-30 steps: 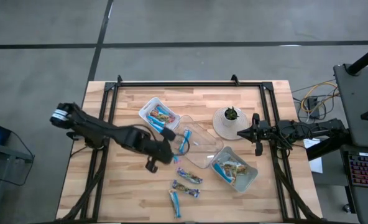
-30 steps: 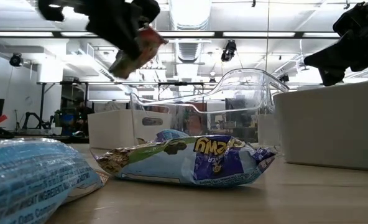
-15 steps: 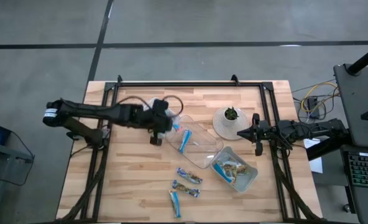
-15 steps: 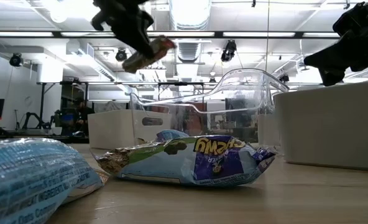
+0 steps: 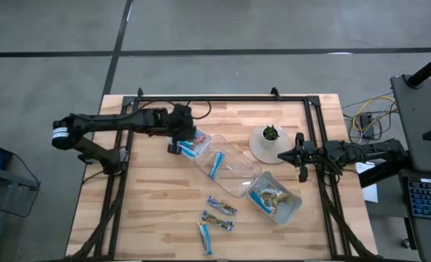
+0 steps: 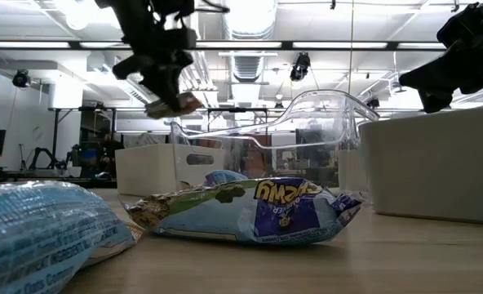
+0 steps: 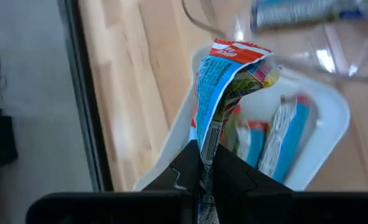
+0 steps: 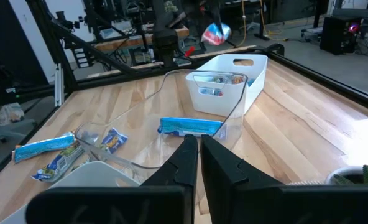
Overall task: Pick and place Granola Bars by type
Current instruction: Put the red granola bar into the white bin
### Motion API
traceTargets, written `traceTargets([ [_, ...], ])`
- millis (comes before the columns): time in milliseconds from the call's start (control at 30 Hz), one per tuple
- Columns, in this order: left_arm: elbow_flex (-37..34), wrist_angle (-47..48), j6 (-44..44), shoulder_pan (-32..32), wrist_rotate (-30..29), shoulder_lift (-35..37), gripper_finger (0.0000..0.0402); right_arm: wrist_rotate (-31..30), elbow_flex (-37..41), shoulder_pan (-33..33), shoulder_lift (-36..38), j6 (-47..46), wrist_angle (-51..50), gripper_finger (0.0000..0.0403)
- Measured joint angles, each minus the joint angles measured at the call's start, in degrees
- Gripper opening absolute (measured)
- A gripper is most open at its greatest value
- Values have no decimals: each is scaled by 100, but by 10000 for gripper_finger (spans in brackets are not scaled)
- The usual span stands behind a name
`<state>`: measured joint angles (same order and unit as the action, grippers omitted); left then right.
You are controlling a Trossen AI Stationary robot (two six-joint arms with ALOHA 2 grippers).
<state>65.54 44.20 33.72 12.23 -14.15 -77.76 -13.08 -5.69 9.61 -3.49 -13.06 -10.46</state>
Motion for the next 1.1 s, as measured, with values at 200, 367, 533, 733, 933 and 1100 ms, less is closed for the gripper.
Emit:
traceTargets([
  [200,-452,-49,305,176,-4,-2,11,0,1,1,1,0,-1,13],
  [367,-759,-230,744,272,-10,-4,11,0,1,0,1,0,-1,13],
  [533,-849,-294,953,277,-11,-4,11,0,0,0,0,0,-1,13],
  [733,-973,-541,972,266,-9,-4,12,0,0,2,0,0,-2,13],
  [933,-1073,-604,955,200,8,-7,15,0,0,1,0,0,-2,13],
  [1100,-1071,-744,915,152,174,-4,51,0,0,1,0,0,0,13],
])
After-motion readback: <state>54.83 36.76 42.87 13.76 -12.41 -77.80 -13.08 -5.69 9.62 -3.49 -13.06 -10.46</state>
